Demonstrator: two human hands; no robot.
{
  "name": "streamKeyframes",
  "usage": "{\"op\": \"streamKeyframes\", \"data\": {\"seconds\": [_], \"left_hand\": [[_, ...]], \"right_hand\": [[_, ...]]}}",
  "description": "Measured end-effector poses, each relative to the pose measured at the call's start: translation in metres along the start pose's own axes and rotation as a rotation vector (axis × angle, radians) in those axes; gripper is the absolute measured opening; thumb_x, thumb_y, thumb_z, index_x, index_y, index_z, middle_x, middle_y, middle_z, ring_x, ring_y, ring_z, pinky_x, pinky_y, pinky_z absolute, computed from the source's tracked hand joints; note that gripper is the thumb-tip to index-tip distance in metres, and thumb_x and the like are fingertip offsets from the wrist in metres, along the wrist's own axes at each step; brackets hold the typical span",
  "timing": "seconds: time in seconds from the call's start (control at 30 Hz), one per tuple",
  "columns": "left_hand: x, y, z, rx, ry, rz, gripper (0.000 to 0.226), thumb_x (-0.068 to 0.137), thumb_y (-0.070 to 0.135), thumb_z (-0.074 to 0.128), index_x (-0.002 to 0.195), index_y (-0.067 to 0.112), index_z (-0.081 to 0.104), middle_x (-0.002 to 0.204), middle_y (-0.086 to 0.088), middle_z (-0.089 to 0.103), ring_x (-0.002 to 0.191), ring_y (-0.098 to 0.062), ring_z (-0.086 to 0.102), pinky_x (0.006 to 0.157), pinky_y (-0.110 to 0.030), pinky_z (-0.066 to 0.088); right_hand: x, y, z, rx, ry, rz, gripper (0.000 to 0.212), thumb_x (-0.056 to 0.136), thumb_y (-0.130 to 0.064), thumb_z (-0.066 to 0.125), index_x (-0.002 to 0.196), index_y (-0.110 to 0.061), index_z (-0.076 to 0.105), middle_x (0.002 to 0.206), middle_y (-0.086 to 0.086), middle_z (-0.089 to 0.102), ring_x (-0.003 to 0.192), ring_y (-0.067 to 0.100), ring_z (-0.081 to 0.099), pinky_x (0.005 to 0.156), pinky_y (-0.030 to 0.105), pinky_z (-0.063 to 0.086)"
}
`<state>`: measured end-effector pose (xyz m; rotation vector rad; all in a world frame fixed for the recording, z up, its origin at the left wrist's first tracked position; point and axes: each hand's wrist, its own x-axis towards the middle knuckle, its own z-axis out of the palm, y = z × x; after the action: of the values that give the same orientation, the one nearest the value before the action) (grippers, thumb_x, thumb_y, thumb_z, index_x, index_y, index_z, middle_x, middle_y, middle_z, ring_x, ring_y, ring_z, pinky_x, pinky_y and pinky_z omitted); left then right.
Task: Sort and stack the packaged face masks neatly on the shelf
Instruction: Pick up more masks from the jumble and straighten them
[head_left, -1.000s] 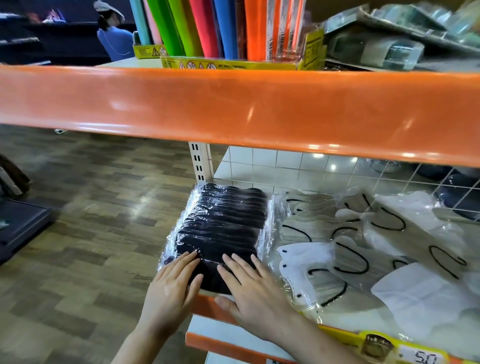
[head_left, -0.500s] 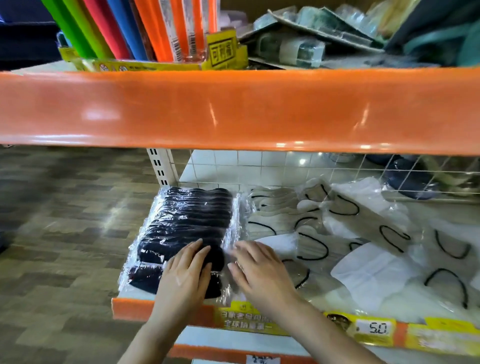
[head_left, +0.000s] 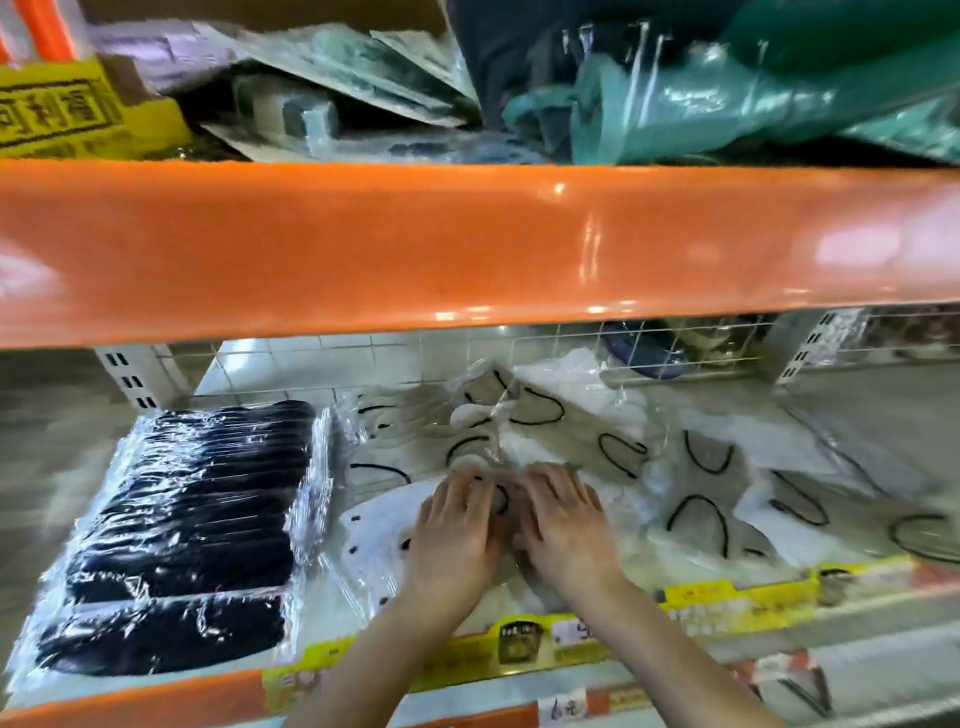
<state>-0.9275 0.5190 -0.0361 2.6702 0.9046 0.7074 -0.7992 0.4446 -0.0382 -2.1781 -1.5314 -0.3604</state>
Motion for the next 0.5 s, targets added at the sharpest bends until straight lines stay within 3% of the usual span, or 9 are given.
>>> {"op": "streamKeyframes", "data": {"seconds": [0.1,0.2,0.27,0.33,0.4,0.43,0.5], "left_hand": [[0.014,0.023,0.012,-0.014,0.001,0.01,0.04,0.079,0.037,0.044,0.106,0.015,0.061,0.105,-0.006,0.065,0.091,-0.024,0.062,0.072,-0.031,0.053],[0.023,0.04,0.022,-0.002,-0.026,-0.003,0.044,0.072,0.037,0.041,0.108,0.021,0.06,0.101,-0.001,0.066,0.09,-0.021,0.065,0.073,-0.029,0.054],[0.025,0.045,0.03,-0.019,-0.099,-0.037,0.053,0.071,0.035,0.037,0.113,0.017,0.064,0.112,-0.003,0.065,0.104,-0.026,0.063,0.084,-0.038,0.052],[0.023,0.043,0.034,-0.005,-0.142,-0.066,0.055,0.073,0.033,0.037,0.116,0.013,0.065,0.122,-0.005,0.063,0.118,-0.026,0.057,0.096,-0.041,0.046],[0.019,0.038,0.038,-0.008,-0.145,-0.066,0.048,0.075,0.03,0.04,0.108,0.012,0.069,0.117,-0.005,0.066,0.114,-0.024,0.061,0.093,-0.039,0.048],[0.017,0.036,0.039,-0.041,-0.136,-0.069,0.046,0.076,0.03,0.041,0.106,0.011,0.07,0.116,-0.005,0.067,0.112,-0.024,0.062,0.093,-0.039,0.048],[0.015,0.033,0.043,-0.103,-0.106,-0.086,0.046,0.08,0.033,0.04,0.108,0.01,0.069,0.118,-0.003,0.066,0.115,-0.022,0.06,0.096,-0.037,0.045]], "right_hand": [[-0.003,0.023,-0.009,-0.045,-0.123,0.118,0.047,0.067,-0.034,0.042,0.104,-0.013,0.062,0.102,0.007,0.064,0.085,0.029,0.064,0.071,0.036,0.053],[-0.007,0.041,-0.009,-0.051,-0.302,0.211,0.067,0.059,-0.046,0.04,0.117,-0.016,0.051,0.113,0.011,0.063,0.094,0.034,0.064,0.079,0.042,0.054],[-0.01,0.049,-0.005,-0.058,-0.389,0.213,0.077,0.061,-0.054,0.04,0.126,-0.013,0.044,0.124,0.019,0.059,0.107,0.04,0.061,0.087,0.053,0.052],[-0.01,0.051,-0.009,-0.077,-0.447,0.163,0.091,0.063,-0.062,0.031,0.14,-0.013,0.033,0.143,0.025,0.041,0.13,0.044,0.042,0.104,0.058,0.036],[-0.007,0.054,-0.02,-0.063,-0.6,0.13,0.105,0.06,-0.076,0.021,0.152,-0.026,0.012,0.159,0.015,0.007,0.146,0.035,0.005,0.116,0.051,0.01],[-0.004,0.056,-0.025,-0.042,-0.673,0.114,0.105,0.061,-0.082,0.025,0.152,-0.033,0.005,0.16,0.01,-0.003,0.146,0.032,-0.006,0.117,0.049,0.003],[0.0,0.058,-0.034,-0.026,-0.758,0.078,0.099,0.07,-0.082,0.044,0.15,-0.041,0.002,0.16,0.006,-0.009,0.146,0.031,-0.011,0.117,0.051,0.001]]}}
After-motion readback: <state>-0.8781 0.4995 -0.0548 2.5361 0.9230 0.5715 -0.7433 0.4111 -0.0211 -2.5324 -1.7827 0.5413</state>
